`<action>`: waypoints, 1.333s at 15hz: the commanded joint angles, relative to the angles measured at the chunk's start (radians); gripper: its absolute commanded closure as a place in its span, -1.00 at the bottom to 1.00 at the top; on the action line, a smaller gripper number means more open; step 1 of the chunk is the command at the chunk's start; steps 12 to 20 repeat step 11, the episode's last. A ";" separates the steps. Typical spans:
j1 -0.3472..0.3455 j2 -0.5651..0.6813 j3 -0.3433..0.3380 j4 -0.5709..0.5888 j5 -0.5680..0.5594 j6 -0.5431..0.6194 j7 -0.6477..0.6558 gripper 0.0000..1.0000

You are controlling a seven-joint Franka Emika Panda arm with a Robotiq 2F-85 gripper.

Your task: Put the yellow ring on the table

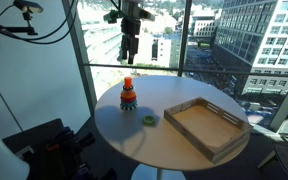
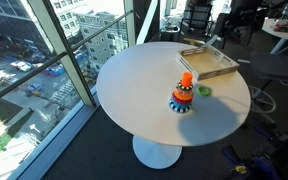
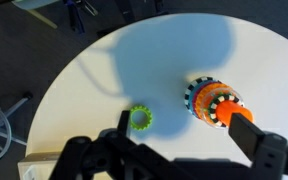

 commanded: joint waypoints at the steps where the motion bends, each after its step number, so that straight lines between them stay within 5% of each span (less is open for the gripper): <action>1: -0.014 -0.082 0.022 -0.030 -0.011 0.041 -0.054 -1.00; 20: -0.018 -0.095 0.037 -0.017 0.001 0.077 -0.057 -1.00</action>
